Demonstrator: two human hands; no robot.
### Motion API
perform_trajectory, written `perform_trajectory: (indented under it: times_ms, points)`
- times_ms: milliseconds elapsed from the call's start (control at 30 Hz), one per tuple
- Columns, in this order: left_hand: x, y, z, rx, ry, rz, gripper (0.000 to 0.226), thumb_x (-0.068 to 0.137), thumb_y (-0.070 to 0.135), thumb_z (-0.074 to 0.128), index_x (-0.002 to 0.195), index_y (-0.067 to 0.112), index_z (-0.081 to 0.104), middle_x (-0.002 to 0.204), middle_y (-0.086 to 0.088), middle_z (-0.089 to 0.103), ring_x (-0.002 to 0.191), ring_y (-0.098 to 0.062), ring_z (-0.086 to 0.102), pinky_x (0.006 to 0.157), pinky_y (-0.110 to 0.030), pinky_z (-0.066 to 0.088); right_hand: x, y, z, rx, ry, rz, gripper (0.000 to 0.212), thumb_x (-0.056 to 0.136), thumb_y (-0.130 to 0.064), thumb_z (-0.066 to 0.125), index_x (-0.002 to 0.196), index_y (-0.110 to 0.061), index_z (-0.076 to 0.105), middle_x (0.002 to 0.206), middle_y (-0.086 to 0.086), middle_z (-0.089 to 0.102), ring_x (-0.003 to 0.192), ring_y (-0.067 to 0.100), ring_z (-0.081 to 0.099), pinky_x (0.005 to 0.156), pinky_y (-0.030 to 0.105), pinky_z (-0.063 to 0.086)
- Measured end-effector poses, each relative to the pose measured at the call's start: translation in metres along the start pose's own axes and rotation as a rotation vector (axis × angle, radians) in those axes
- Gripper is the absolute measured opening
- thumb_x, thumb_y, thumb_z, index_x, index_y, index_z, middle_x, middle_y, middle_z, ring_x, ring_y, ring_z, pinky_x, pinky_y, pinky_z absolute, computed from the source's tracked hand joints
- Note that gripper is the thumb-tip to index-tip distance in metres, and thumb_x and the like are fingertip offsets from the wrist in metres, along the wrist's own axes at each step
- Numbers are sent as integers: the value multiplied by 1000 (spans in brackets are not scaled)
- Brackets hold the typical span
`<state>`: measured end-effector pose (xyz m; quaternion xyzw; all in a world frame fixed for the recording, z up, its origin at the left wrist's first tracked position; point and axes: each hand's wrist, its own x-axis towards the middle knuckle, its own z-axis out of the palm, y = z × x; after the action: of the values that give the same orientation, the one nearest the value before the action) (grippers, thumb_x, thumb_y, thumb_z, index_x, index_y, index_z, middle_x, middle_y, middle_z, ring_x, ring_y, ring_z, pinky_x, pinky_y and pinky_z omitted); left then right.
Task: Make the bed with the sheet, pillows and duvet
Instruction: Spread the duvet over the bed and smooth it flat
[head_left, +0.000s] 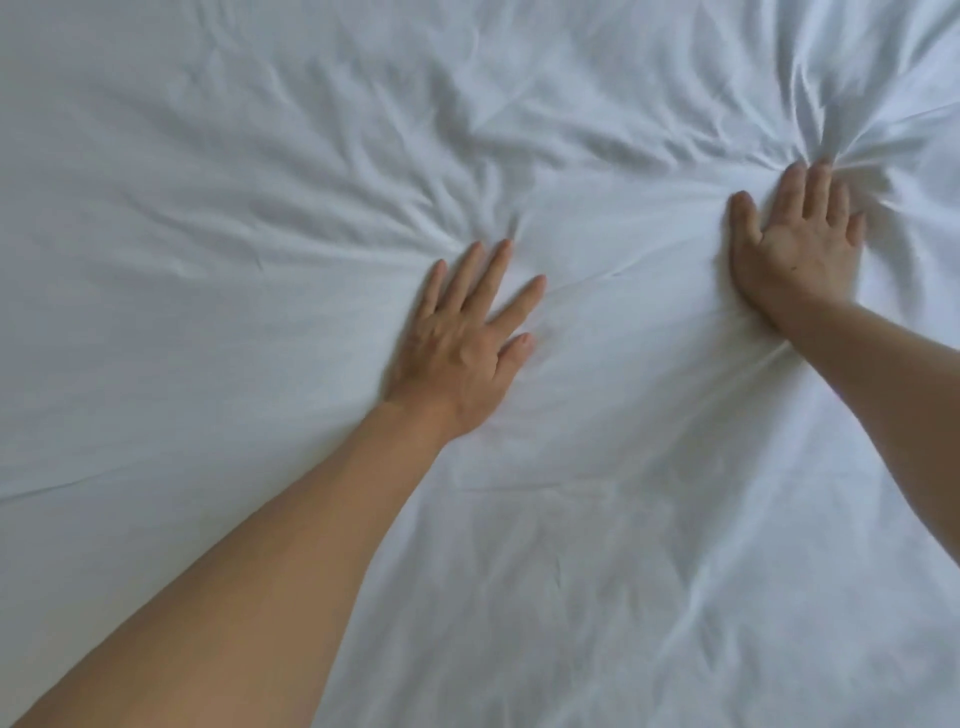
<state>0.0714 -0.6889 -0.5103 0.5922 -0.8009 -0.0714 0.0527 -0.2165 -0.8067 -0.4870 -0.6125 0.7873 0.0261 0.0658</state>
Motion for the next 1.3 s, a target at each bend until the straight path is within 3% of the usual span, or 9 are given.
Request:
perform_trajectory:
  times_ms: [133,233,333,567,900,1033,1100,1200,1300]
  points:
    - [2,-1,2,-10,81,-5,52,97,40,39,145,21,43,154,-9,34,141,-30,31,115,-45,22,-2,2,1,6,66,-71,63,96,-36,23,152,-7,16,159,15,13,146,32,12,118,49,7]
    - [3,-1,2,8,68,-18,55,96,41,38,146,17,41,155,-9,34,141,-30,31,115,-45,21,-19,4,3,4,72,-221,63,93,-26,30,153,-11,16,160,11,13,147,28,10,118,48,5]
    - [2,2,0,38,33,-22,58,97,42,33,148,16,36,157,-10,29,144,-30,27,116,-46,18,-42,3,9,15,22,-277,58,99,-32,25,154,-19,11,162,7,6,148,26,4,119,46,1]
    - [-46,51,-1,-26,-46,-130,73,93,56,25,151,11,28,158,-19,21,146,-32,19,119,-47,8,-104,24,16,64,-58,-275,59,101,-43,18,154,-19,6,162,5,-1,149,21,-4,119,39,-4]
    - [-267,245,17,-182,-230,293,60,91,56,40,145,29,42,156,-13,30,145,-27,22,118,-45,13,-274,155,19,26,-51,6,66,96,-44,16,153,-12,13,160,15,8,148,28,6,120,41,2]
    - [-350,285,21,-39,-309,437,61,95,58,35,150,34,28,161,-10,16,147,-27,10,119,-46,5,-358,188,26,20,-67,109,65,98,-44,15,153,-10,10,160,16,5,148,27,3,120,40,1]
    - [-385,292,20,-4,-329,501,60,94,59,38,148,35,31,161,-10,11,148,-29,6,118,-48,2,-401,195,27,19,-120,145,63,101,-41,17,154,-9,6,161,16,2,148,26,0,120,38,-1]
    - [-414,298,9,-142,-310,582,48,87,58,48,128,35,58,156,-8,31,144,-25,23,115,-46,17,-443,203,23,17,-173,142,63,102,-39,19,153,-6,3,161,15,-2,148,24,-4,121,38,-3]
    - [-412,300,-14,-476,-146,335,37,85,43,56,112,21,68,118,-3,64,107,-19,56,88,-37,46,-442,193,10,55,-112,95,60,102,-34,24,151,-2,15,159,19,8,148,28,4,120,43,3]
